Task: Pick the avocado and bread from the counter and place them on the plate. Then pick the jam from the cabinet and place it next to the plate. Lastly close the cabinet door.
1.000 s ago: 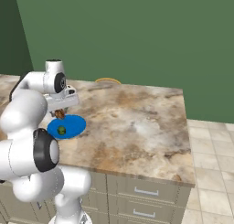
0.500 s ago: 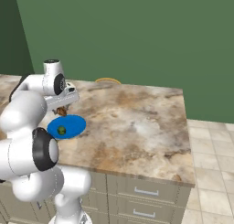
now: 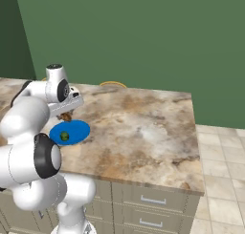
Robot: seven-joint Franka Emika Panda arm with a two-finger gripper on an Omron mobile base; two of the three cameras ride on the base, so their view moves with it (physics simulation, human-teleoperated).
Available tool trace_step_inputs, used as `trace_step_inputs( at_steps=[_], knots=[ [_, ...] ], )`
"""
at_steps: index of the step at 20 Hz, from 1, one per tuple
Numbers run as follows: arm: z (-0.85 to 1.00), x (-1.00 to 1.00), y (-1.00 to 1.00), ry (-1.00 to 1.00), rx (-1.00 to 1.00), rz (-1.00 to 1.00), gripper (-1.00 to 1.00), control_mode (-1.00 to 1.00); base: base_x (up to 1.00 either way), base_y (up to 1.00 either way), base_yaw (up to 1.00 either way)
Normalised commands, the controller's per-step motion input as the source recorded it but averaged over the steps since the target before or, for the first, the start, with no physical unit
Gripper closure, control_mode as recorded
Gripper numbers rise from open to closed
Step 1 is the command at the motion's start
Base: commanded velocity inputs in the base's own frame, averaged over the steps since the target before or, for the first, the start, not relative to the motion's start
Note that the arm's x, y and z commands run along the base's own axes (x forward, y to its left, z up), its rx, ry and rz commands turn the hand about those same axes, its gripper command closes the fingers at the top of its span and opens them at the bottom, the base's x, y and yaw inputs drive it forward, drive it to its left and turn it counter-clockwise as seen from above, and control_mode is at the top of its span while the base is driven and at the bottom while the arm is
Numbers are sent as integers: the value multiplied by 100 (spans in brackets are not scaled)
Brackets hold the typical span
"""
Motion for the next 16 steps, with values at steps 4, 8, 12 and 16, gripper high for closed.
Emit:
trace_step_inputs(
  at_steps=[4,8,12,16],
  knots=[
    [-8,0,0,0,1,5,100,-100,0,0,0],
    [-11,5,0,0,0,5,100,-100,0,0,0],
    [-18,12,3,0,0,6,100,-100,0,0,0],
    [-26,20,6,0,0,5,100,-100,0,0,0]
  ],
)
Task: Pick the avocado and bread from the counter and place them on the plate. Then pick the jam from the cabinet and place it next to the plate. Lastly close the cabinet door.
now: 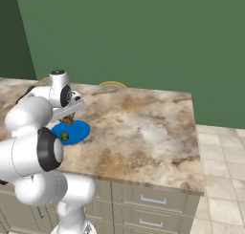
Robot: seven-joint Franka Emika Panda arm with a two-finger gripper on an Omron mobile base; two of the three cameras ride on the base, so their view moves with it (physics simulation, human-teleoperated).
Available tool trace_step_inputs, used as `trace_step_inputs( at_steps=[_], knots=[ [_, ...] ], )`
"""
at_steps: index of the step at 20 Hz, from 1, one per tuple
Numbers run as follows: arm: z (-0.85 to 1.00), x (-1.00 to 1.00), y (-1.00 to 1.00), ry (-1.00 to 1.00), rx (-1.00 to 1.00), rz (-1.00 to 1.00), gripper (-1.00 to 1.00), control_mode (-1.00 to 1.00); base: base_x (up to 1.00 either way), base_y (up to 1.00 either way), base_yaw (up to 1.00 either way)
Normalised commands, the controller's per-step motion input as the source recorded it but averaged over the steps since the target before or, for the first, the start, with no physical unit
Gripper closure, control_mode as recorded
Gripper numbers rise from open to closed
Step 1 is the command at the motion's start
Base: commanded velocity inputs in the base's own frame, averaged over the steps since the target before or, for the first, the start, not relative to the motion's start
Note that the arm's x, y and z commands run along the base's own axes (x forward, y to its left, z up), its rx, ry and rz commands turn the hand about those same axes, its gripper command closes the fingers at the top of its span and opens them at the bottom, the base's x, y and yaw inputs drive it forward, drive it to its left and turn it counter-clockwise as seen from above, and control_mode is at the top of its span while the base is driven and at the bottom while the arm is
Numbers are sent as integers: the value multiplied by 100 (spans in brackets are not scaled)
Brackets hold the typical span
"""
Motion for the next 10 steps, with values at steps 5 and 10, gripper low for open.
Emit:
trace_step_inputs(
  at_steps=[5,10],
  knots=[
    [-19,15,6,0,0,5,100,-100,0,0,0],
    [-24,16,7,0,0,4,100,-100,0,0,0]
  ],
)
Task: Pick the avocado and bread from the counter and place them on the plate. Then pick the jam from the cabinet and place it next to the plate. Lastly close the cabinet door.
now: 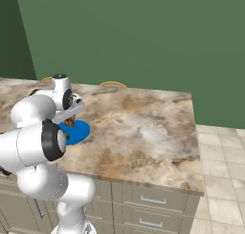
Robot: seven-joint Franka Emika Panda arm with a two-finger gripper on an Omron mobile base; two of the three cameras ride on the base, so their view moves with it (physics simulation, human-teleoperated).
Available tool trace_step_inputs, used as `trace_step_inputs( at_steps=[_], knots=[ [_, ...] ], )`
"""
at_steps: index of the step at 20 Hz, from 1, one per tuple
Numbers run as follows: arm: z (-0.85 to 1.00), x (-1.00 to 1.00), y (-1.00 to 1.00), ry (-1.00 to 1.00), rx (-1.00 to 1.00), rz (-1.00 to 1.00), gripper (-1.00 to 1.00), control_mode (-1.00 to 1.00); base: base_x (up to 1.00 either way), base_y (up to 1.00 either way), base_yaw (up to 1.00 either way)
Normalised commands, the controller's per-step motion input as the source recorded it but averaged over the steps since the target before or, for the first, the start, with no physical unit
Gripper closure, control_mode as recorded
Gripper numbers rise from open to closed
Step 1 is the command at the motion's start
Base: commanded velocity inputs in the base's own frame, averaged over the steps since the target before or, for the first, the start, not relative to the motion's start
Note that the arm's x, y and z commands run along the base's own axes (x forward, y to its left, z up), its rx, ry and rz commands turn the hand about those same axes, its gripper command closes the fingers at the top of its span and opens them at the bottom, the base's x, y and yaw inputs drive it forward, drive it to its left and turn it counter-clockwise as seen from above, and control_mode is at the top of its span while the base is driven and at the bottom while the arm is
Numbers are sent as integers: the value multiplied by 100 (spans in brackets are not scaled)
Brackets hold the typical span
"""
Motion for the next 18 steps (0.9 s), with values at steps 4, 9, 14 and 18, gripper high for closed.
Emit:
trace_step_inputs(
  at_steps=[4,9,14,18],
  knots=[
    [-22,15,4,0,0,4,100,-100,0,0,0],
    [-19,12,3,2,0,5,100,-100,0,0,0],
    [-16,10,6,3,0,4,100,-100,0,0,0],
    [-14,6,8,3,0,3,100,-100,0,0,0]
  ],
)
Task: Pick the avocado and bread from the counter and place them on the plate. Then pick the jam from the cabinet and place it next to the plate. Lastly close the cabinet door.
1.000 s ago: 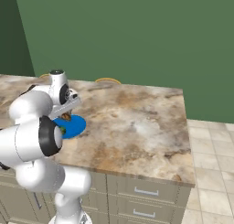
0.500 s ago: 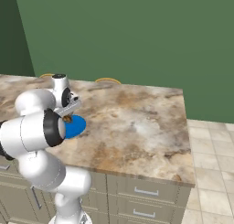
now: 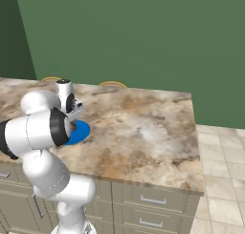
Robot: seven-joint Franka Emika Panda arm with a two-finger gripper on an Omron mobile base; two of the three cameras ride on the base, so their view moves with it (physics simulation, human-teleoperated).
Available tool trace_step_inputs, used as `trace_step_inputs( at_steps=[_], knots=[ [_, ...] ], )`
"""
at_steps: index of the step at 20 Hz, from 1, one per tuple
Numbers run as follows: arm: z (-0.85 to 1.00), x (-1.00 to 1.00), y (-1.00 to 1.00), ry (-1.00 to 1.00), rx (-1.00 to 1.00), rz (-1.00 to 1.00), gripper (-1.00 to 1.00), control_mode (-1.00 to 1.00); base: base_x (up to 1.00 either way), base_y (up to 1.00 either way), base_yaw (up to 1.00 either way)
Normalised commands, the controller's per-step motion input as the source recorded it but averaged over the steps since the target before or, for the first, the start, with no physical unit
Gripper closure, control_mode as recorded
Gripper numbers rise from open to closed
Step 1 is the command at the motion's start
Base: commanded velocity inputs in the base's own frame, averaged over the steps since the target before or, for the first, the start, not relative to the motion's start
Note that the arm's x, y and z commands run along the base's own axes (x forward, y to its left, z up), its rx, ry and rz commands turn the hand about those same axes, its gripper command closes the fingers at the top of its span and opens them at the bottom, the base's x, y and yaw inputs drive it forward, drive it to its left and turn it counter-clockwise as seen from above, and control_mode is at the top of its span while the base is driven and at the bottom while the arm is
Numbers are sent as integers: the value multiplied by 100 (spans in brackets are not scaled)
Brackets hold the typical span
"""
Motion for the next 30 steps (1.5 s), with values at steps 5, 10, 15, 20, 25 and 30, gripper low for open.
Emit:
trace_step_inputs(
  at_steps=[5,10,15,20,25,30],
  knots=[
    [-17,10,10,5,0,2,100,-100,0,0,0],
    [-22,17,10,8,0,2,100,-100,0,0,0],
    [-26,25,1,8,0,1,100,-100,0,0,0],
    [-25,27,0,7,0,0,100,-100,0,0,0],
    [-21,18,0,3,0,0,100,-100,0,0,0],
    [-6,3,13,0,0,0,-100,-100,0,0,0]
  ],
)
